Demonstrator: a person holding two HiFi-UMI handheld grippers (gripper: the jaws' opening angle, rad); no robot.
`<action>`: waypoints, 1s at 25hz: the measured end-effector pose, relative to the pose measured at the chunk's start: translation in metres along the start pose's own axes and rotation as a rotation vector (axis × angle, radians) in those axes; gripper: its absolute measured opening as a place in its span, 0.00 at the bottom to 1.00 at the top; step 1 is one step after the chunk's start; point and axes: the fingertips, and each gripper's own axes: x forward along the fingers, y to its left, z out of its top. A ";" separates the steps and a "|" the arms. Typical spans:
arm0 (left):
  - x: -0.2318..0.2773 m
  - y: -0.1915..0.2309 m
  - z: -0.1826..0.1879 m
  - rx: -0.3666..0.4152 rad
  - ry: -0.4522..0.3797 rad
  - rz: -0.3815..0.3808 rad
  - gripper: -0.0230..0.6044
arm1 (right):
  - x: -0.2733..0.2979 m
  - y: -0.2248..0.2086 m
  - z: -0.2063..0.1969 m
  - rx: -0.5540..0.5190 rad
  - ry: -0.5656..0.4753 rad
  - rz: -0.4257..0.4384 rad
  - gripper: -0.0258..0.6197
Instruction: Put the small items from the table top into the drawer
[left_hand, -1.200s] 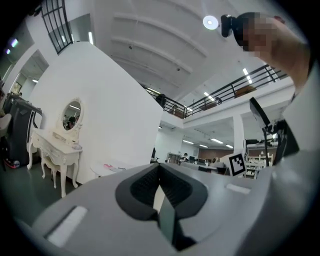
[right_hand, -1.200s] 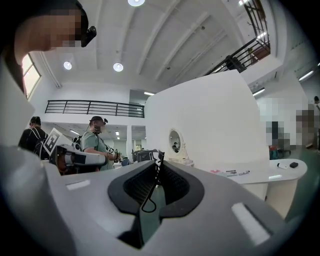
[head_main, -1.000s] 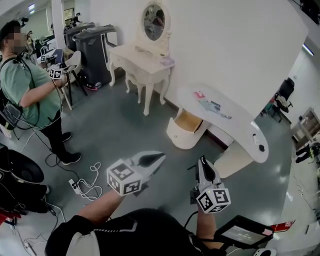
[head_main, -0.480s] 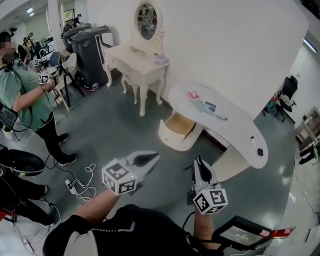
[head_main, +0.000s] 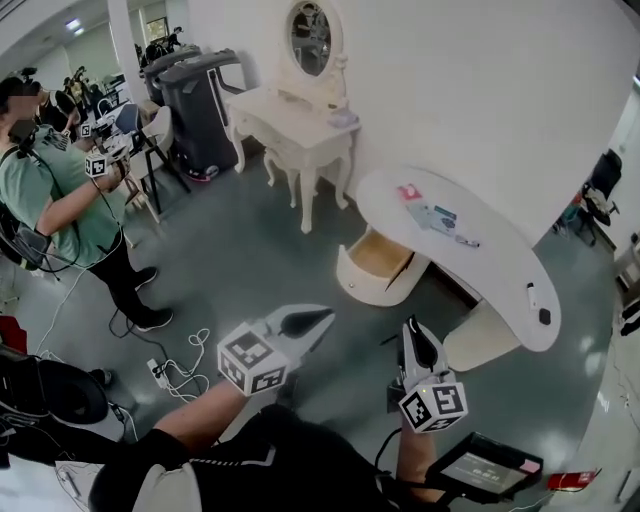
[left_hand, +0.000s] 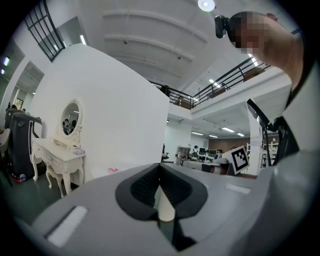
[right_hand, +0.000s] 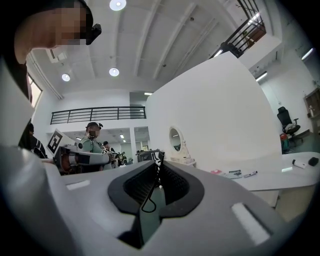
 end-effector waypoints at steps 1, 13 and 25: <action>0.002 0.006 0.001 -0.003 -0.005 -0.010 0.04 | 0.008 0.000 0.000 -0.008 0.005 0.002 0.09; 0.023 0.107 0.030 0.005 -0.032 -0.025 0.04 | 0.115 -0.006 0.018 -0.054 0.017 -0.006 0.09; 0.040 0.188 0.041 0.015 -0.032 -0.063 0.04 | 0.194 -0.009 0.022 -0.058 0.010 -0.053 0.09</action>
